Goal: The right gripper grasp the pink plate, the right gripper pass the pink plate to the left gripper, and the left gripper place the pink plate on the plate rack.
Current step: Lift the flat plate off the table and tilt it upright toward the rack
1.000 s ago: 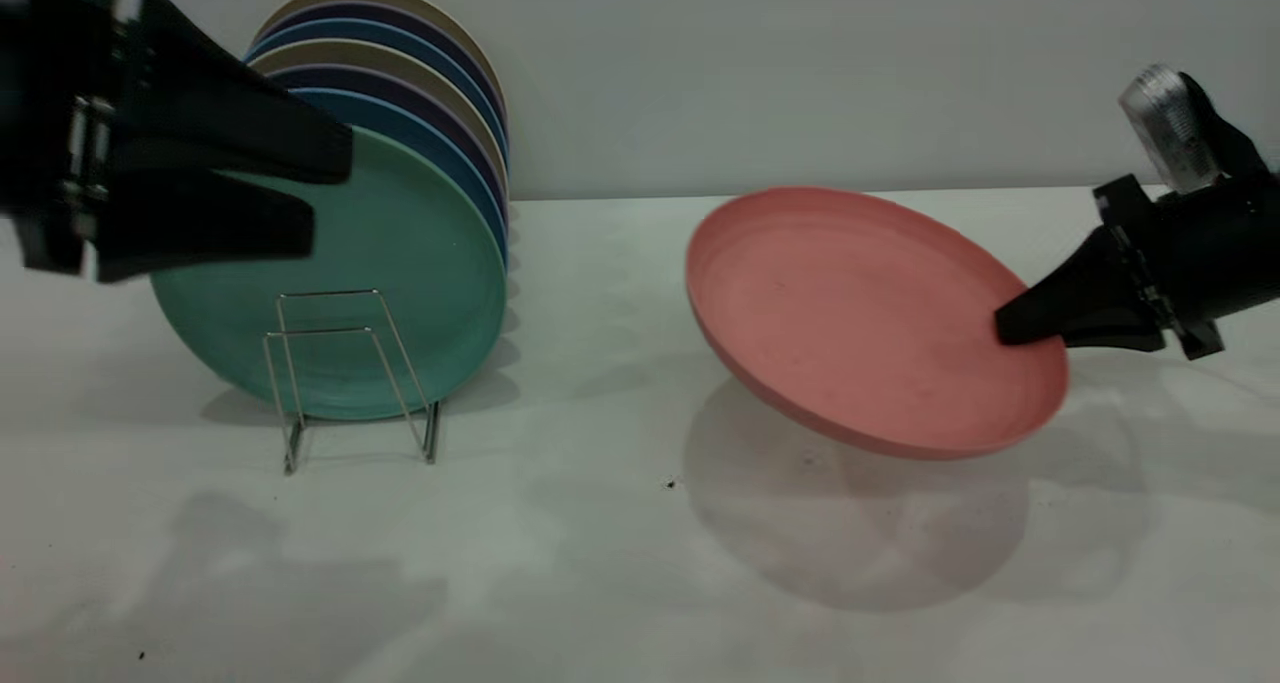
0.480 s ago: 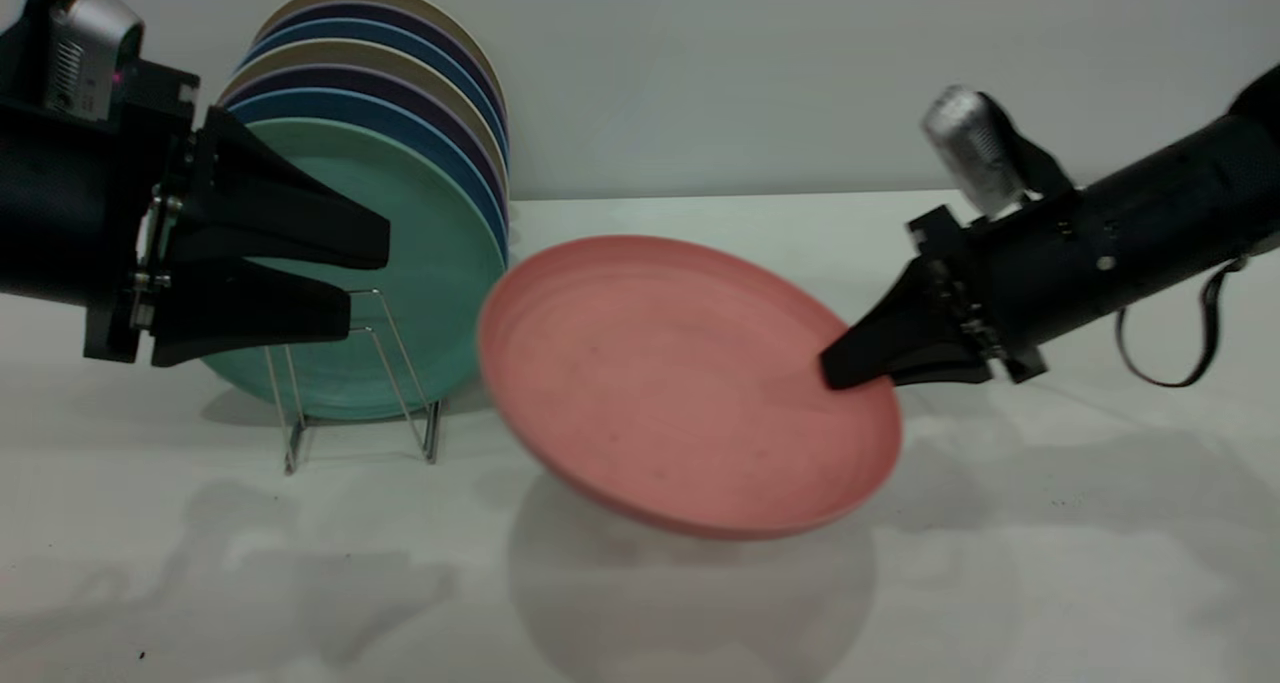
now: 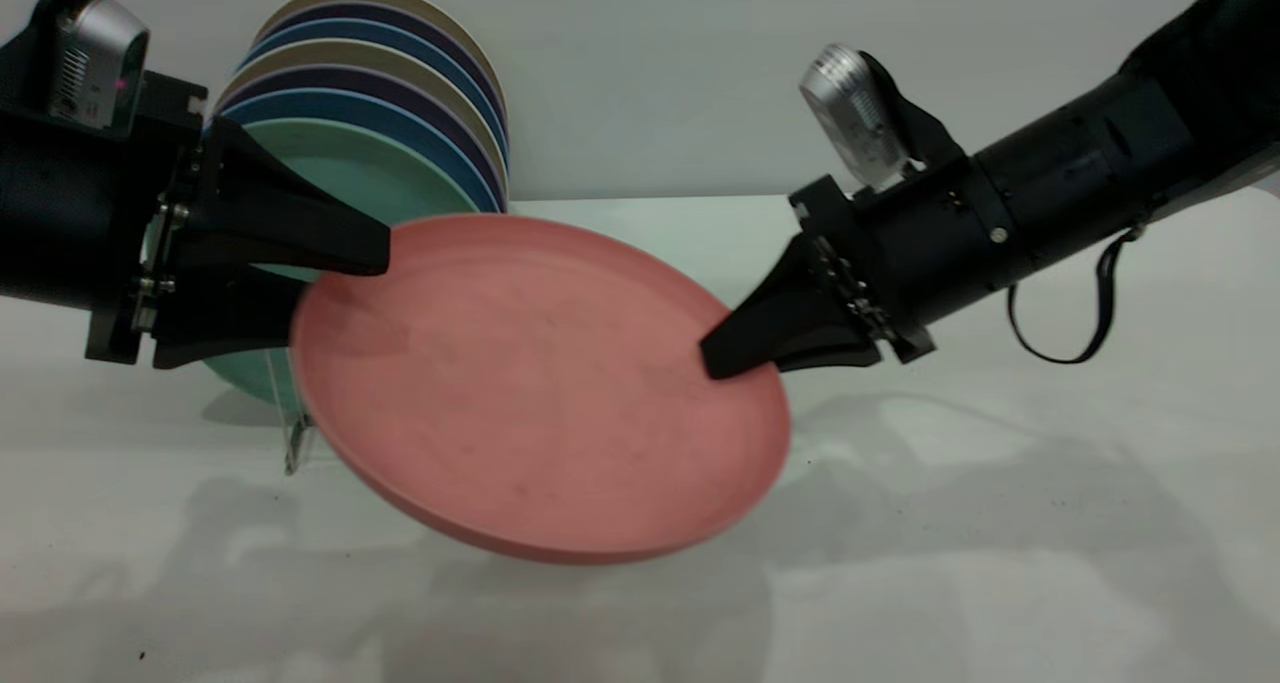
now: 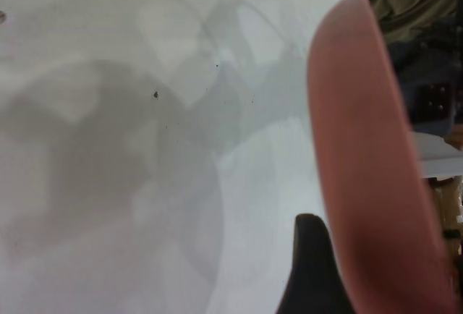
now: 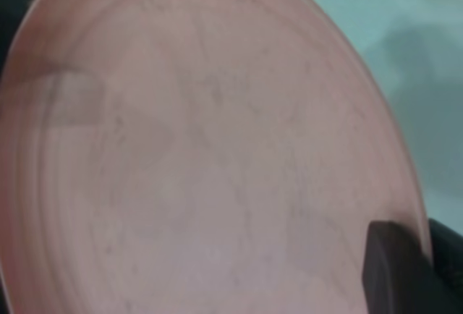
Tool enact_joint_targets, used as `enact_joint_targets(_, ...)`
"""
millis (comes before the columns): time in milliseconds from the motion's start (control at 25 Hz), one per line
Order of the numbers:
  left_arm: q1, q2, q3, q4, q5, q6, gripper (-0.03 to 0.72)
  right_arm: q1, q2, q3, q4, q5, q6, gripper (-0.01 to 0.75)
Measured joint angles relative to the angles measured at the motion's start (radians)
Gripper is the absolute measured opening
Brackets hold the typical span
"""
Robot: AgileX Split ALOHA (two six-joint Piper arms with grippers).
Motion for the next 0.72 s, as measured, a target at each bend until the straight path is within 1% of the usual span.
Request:
enact_joint_targets(120,0.000,0.000,0.000,0.000,0.000,0.000,0.539,0.029,-0.003,0.001,0.035,0.030,0.001,0.012)
enact_joint_targets(160,0.000,0.000,0.000,0.000,0.000,0.000,0.526,0.038,-0.003,0.001,0.045,0.037,0.001,0.012)
enact_joint_targets(240,0.000,0.000,0.000,0.000,0.000,0.000,0.470,0.055,-0.004,0.001,0.058,0.044,-0.004,0.014)
enact_joint_targets(320,0.000,0.000,0.000,0.000,0.000,-0.008,0.351,0.058,-0.004,0.001,0.065,0.045,-0.017,0.018)
enact_joint_targets(360,0.000,0.000,0.000,0.000,-0.004,-0.013,0.271,0.058,-0.004,0.001,0.068,0.045,-0.025,0.020)
enact_joint_targets(440,0.000,0.001,0.000,0.006,-0.035,-0.019,0.145,0.057,-0.006,0.001,0.072,0.055,-0.040,0.027)
enact_joint_targets(600,0.001,0.005,0.000,0.011,-0.048,-0.019,0.136,0.057,-0.009,0.001,0.070,0.057,-0.049,0.053)
enact_joint_targets(720,0.001,0.005,0.000,0.011,-0.048,-0.017,0.136,0.057,-0.011,0.001,0.072,0.057,-0.049,0.113)
